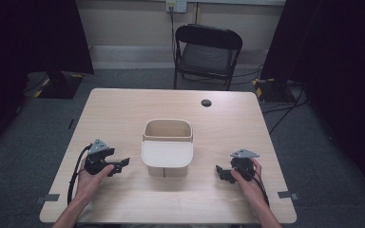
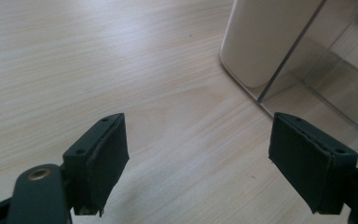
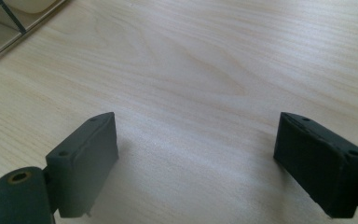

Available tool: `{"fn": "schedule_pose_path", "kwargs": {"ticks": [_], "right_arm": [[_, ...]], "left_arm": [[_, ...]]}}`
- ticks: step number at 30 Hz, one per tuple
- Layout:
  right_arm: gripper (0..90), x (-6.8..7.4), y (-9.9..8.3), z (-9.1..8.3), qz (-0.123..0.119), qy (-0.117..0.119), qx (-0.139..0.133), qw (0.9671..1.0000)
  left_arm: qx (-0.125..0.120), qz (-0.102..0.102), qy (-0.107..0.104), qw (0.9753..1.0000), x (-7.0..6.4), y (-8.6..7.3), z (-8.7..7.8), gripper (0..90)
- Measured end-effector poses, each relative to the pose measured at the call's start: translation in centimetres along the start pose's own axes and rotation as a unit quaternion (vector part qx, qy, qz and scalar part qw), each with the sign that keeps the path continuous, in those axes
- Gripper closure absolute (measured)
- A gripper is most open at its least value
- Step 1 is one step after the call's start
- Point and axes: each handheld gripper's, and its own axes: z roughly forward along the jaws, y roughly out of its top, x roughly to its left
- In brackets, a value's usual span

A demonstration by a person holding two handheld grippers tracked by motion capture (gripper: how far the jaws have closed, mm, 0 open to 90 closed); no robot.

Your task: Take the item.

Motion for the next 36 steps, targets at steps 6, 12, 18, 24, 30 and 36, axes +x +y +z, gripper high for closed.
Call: {"fn": "schedule_pose_path", "kwargs": {"ticks": [6, 12, 18, 24, 30, 36], "right_arm": [[12.9, 0.0, 0.0, 0.0, 0.0, 0.0, 0.0, 1.0], [12.8, 0.0, 0.0, 0.0, 0.0, 0.0, 0.0, 1.0], [12.8, 0.0, 0.0, 0.0, 0.0, 0.0, 0.0, 1.0], [12.9, 0.0, 0.0, 0.0, 0.0, 0.0, 0.0, 1.0], [12.8, 0.0, 0.0, 0.0, 0.0, 0.0, 0.0, 1.0], [12.9, 0.0, 0.0, 0.0, 0.0, 0.0, 0.0, 1.0]], "left_arm": [[-0.013, 0.006, -0.011, 0.9998, -0.7, 0.5, -0.1, 19.2], [-0.018, 0.019, -0.034, 0.9991, -1.5, 1.1, -0.2, 19.2], [-0.019, 0.025, -0.06, 0.9977, -2.4, 1.6, -0.2, 19.2], [-0.029, 0.031, -0.063, 0.9972, -3.1, 1.7, -0.4, 18.8], [-0.034, 0.037, -0.068, 0.9964, -3.4, 1.8, -0.4, 18.2], [-0.036, 0.046, -0.085, 0.9947, -3.9, 1.9, -0.5, 18.1]]}}
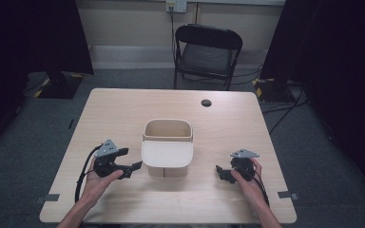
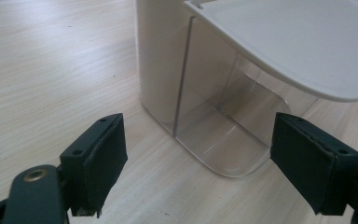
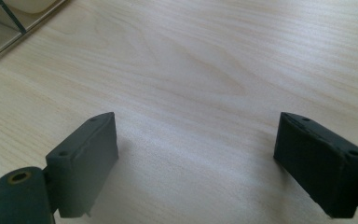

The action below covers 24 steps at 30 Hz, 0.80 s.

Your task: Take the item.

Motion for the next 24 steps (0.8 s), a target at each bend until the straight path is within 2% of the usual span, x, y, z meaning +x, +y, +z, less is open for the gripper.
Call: {"fn": "schedule_pose_path", "kwargs": {"ticks": [5, 15, 20, 24], "right_arm": [[12.8, 0.01, 0.0, 0.0, 0.001, 0.0, 0.0, 1.0], [12.8, 0.02, 0.0, 0.0, 0.001, 0.0, 0.0, 1.0], [12.8, 0.01, 0.0, 0.0, 0.0, 0.0, 0.0, 1.0], [12.8, 0.02, 0.0, 0.0, 0.001, 0.0, 0.001, 1.0]], "left_arm": [[0.0, 0.011, -0.007, 0.9999, -0.41, 0.16, 0.13, 18.1], [-0.003, 0.008, -0.014, 0.9999, -0.5, 0.23, 0.2, 17.8], [-0.012, 0.0, -0.016, 0.9998, -0.47, 0.27, 0.19, 17.7], [-0.007, 0.002, -0.018, 0.9998, -0.58, 0.29, 0.36, 16.7]]}}
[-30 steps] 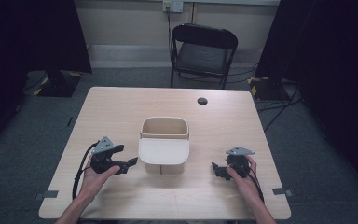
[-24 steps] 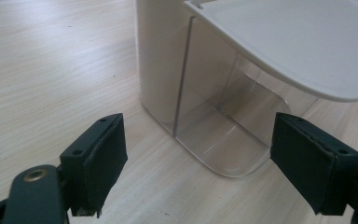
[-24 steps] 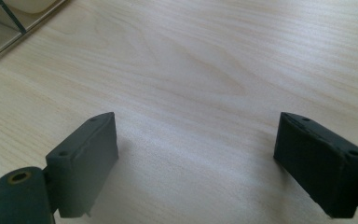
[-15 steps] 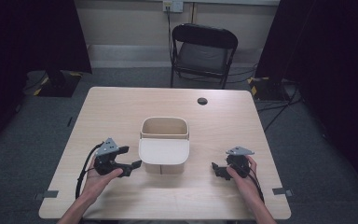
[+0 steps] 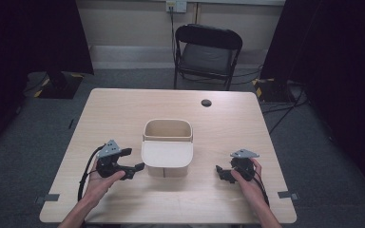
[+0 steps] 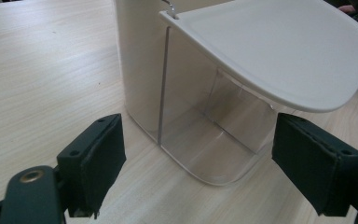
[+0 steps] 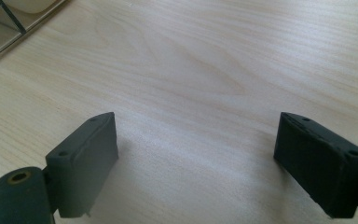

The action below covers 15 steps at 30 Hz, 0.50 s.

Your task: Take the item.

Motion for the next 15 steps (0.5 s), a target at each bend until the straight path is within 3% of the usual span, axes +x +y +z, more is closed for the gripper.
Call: {"fn": "schedule_pose_path", "kwargs": {"ticks": [15], "right_arm": [[12.8, 0.0, 0.0, 0.0, 0.0, 0.0, 0.0, 1.0]], "left_arm": [[-0.009, -0.001, 0.003, 1.0, 0.18, 0.29, -0.31, 17.1]]}}
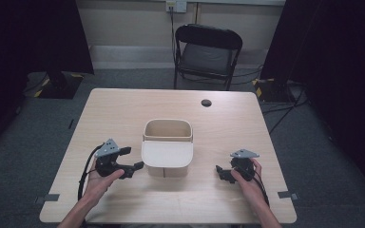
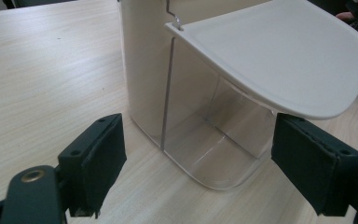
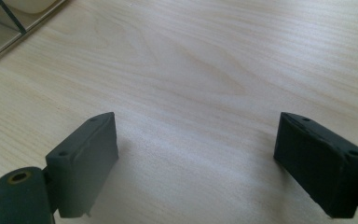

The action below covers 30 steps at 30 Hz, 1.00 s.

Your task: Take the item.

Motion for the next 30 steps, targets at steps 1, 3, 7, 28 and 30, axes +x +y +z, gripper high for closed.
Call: {"fn": "schedule_pose_path", "kwargs": {"ticks": [1, 3, 7, 28, 30], "right_arm": [[12.8, -0.01, 0.0, 0.0, 0.0, 0.0, 0.0, 1.0], [12.8, 0.0, 0.0, 0.0, 0.0, 0.0, 0.0, 1.0], [12.8, 0.0, 0.0, 0.0, 0.0, 0.0, 0.0, 1.0], [12.8, 0.0, 0.0, 0.0, 0.0, 0.0, 0.0, 1.0], [12.8, 0.0, 0.0, 0.0, 0.0, 0.0, 0.0, 1.0]], "left_arm": [[0.001, 0.003, 0.001, 1.0, 0.0, 0.09, -0.08, 17.1], [0.0, 0.004, 0.0, 1.0, 0.01, 0.13, -0.13, 17.1], [0.0, 0.004, 0.0, 1.0, 0.01, 0.14, -0.14, 17.1], [-0.008, 0.003, -0.009, 0.9999, -0.36, 0.62, -0.11, 19.3], [-0.008, 0.003, -0.01, 0.9999, -0.4, 0.67, -0.09, 19.7]]}}
